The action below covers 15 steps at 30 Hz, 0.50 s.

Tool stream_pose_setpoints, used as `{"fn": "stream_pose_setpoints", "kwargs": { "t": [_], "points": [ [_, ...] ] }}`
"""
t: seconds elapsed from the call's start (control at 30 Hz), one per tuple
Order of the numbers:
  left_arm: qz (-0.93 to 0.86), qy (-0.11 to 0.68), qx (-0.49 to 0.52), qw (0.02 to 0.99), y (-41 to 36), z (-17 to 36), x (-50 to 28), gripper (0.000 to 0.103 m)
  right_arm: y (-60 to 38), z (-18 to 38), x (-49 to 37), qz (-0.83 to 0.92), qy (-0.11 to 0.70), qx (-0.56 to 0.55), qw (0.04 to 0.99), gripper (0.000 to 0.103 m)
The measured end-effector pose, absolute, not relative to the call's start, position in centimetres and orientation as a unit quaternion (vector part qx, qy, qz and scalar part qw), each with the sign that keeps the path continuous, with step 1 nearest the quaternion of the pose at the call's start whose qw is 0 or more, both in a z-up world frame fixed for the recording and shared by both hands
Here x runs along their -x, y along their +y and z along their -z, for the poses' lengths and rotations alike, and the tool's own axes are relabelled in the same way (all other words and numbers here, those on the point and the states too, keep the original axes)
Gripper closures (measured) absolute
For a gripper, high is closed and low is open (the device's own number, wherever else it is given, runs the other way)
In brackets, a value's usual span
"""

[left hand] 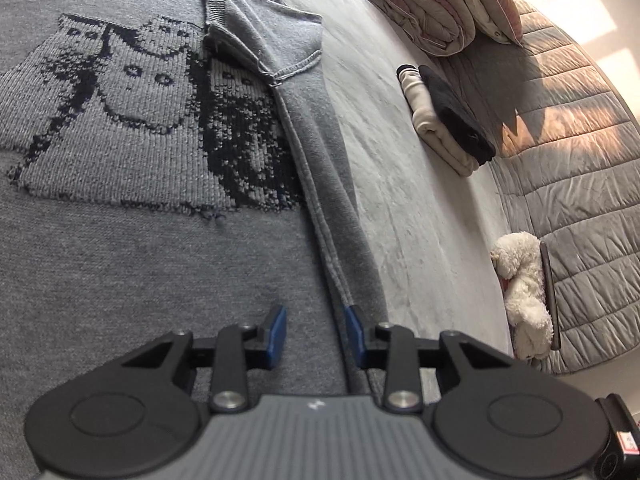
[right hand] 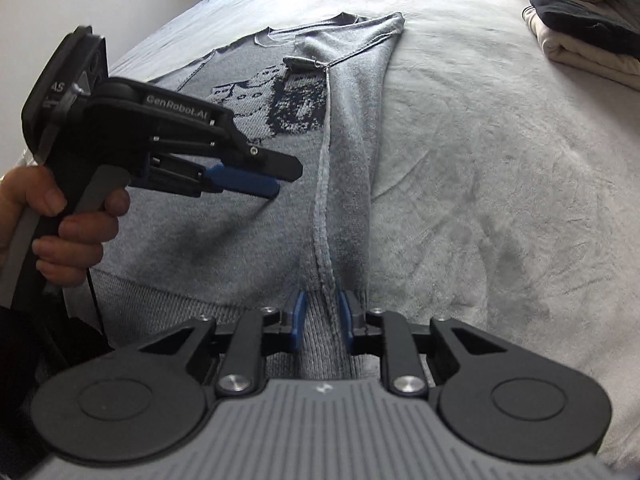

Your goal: Fold clothes

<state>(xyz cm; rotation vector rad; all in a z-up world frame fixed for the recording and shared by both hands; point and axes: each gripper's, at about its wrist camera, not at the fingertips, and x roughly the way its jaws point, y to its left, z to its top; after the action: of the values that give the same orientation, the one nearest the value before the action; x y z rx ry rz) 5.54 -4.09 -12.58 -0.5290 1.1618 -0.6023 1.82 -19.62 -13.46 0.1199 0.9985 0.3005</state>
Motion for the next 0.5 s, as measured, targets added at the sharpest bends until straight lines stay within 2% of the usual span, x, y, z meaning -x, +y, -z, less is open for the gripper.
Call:
{"fn": "stream_pose_setpoints", "kwargs": {
  "t": [0.1,0.5],
  "points": [
    [0.272,0.531,0.252,0.762,-4.2,12.6,-6.1,0.07,-19.4,13.0,-1.6,-0.145,0.473,-0.048,0.868,0.094],
    [0.264,0.515,0.301,0.758,-3.9,12.8,-7.8,0.068,-17.4,9.2,-0.7,-0.201,0.442,-0.033,0.873,0.095]
  ]
}}
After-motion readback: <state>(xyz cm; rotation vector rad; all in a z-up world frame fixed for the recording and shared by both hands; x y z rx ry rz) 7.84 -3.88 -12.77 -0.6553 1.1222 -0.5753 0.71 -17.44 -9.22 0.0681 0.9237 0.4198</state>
